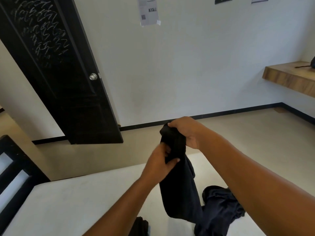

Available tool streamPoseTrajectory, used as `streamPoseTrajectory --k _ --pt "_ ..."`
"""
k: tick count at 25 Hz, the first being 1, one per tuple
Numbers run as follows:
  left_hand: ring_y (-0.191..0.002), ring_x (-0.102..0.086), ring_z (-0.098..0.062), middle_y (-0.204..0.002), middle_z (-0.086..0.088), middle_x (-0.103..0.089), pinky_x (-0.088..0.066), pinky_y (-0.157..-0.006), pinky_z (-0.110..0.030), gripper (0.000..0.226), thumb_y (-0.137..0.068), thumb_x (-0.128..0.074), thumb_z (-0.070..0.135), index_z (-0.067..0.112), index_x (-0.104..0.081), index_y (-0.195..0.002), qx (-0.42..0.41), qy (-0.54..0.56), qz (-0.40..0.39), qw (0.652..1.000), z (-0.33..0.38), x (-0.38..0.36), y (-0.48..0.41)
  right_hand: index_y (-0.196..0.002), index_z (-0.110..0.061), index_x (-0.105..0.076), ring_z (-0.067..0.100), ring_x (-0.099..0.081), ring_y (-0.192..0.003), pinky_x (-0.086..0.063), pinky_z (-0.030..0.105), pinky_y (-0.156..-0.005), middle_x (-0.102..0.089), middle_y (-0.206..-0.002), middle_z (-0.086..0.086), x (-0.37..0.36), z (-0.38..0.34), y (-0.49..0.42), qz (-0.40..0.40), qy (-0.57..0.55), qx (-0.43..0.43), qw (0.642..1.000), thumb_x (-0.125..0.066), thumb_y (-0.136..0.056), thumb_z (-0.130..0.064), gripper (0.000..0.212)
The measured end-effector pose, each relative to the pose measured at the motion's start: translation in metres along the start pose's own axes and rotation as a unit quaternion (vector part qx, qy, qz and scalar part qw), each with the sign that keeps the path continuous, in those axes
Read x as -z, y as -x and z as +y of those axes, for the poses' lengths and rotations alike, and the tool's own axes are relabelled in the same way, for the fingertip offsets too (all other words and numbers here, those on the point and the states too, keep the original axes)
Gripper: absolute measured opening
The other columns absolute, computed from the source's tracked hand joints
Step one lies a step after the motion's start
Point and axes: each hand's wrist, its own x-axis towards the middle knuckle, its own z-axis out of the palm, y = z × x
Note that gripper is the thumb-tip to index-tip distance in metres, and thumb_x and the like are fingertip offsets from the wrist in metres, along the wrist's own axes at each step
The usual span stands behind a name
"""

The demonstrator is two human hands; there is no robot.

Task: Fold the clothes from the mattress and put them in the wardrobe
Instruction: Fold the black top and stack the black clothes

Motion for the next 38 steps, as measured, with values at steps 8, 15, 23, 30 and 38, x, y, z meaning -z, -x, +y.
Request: streamPoseTrajectory --k 8,15,23,30,38 --pt "-0.096 -0.068 -0.022 -0.106 -0.005 -0.069 -0.056 -0.081 -0.030 0.053 -0.091 -0.061 0.063 0.016 -0.064 -0.115 0.004 -0.248 -0.256 0.934 -0.013 0.015 -0.012 -0.108 -0.004 -0.065 0.022 -0.061 -0.094 -0.050 0.035 -0.086 -0.066 -0.106 0.015 0.013 0.004 -0.022 0.070 0.121 0.054 0.989 -0.053 -0.104 -0.026 0.025" --pt "-0.100 -0.070 -0.024 -0.092 -0.013 -0.071 -0.051 -0.103 -0.040 0.044 -0.098 -0.058 0.049 0.007 -0.072 -0.099 0.060 0.235 -0.106 0.964 0.008 0.053 -0.031 -0.110 -0.006 -0.066 0.027 -0.069 -0.103 -0.059 0.039 -0.092 -0.070 -0.111 0.017 0.021 0.031 -0.014 0.081 0.142 0.114 0.980 -0.053 -0.103 -0.036 0.034" --pt "-0.112 -0.070 -0.027 -0.117 -0.006 -0.075 -0.058 -0.099 -0.042 0.034 -0.099 -0.059 0.044 0.021 -0.067 -0.124 0.167 0.403 -0.101 0.894 0.024 0.045 -0.030 -0.104 -0.004 -0.069 0.023 -0.076 -0.088 -0.063 0.038 -0.086 -0.076 -0.096 0.013 0.023 0.076 -0.002 -0.018 0.123 0.016 0.992 -0.049 -0.104 -0.018 0.024" --pt "-0.116 -0.068 -0.033 -0.121 -0.011 -0.074 -0.058 -0.097 -0.045 0.044 -0.088 -0.072 0.034 0.022 -0.064 -0.130 0.165 0.475 -0.146 0.852 0.043 0.036 -0.022 -0.125 -0.006 -0.066 0.034 -0.069 -0.109 -0.053 0.055 -0.102 -0.070 -0.121 0.025 0.011 0.110 -0.009 -0.079 0.006 -0.076 0.994 -0.056 -0.098 -0.044 0.048" --pt "-0.115 -0.068 -0.032 -0.121 -0.008 -0.073 -0.055 -0.102 -0.051 0.035 -0.094 -0.069 0.035 0.021 -0.065 -0.125 0.164 0.451 -0.075 0.874 0.033 0.049 -0.039 -0.125 -0.003 -0.066 0.036 -0.070 -0.112 -0.056 0.047 -0.100 -0.073 -0.118 0.022 0.036 0.088 -0.002 -0.132 -0.068 -0.078 0.986 -0.061 -0.099 -0.027 0.036"
